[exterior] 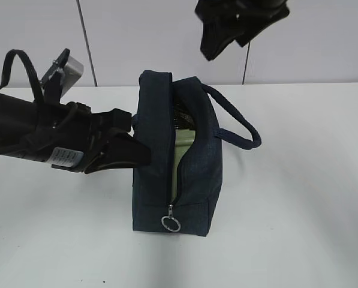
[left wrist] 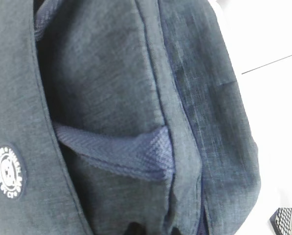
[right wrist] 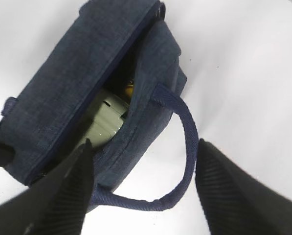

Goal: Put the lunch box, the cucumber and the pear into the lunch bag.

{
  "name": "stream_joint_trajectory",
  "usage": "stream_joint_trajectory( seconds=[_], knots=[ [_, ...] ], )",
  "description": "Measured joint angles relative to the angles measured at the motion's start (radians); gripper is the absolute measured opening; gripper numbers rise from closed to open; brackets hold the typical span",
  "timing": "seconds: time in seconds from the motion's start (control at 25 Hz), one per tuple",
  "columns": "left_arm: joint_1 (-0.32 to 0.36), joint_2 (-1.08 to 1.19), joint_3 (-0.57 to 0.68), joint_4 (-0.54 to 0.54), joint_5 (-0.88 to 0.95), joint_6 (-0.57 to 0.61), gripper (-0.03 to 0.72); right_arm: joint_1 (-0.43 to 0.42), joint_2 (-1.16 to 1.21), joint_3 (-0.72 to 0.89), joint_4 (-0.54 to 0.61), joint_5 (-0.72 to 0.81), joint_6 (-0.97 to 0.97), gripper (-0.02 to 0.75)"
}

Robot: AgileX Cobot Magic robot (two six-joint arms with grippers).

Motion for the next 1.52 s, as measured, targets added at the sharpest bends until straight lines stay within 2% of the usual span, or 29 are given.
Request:
stream_joint_trajectory(
  seconds=[0.24,0.4,0.6,0.72,1.0,1.12,1.28,1.52],
  knots=[
    [0.0,0.0,0.0,0.0,0.0,0.0,0.078,0.0,-0.184,0.077,0.002,0.004,0.002,0.512],
    [0.0,0.0,0.0,0.0,0.001,0.0,0.053,0.0,-0.321,0.23,0.031,0.008,0.003,0.511],
    [0.0,0.0,0.0,0.0,0.0,0.0,-0.01,0.0,-0.507,0.465,0.145,0.006,-0.026,0.511],
    [0.0,0.0,0.0,0.0,-0.001,0.0,-0.013,0.0,-0.615,0.605,0.199,-0.055,-0.051,0.511],
    [0.0,0.0,0.0,-0.002,-0.001,0.0,-0.014,0.0,-0.735,0.904,0.241,-0.274,-0.078,0.511],
    [0.0,0.0,0.0,-0.016,-0.001,0.0,-0.013,0.0,-0.738,1.04,0.324,-0.397,-0.115,0.511],
    [0.0,0.0,0.0,-0.019,-0.002,0.0,-0.013,0.0,-0.731,1.185,0.505,-0.513,-0.234,0.483],
    [0.0,0.0,0.0,-0.021,-0.002,0.0,-0.013,0.0,-0.663,1.242,0.751,-0.6,-0.42,0.395]
  ],
)
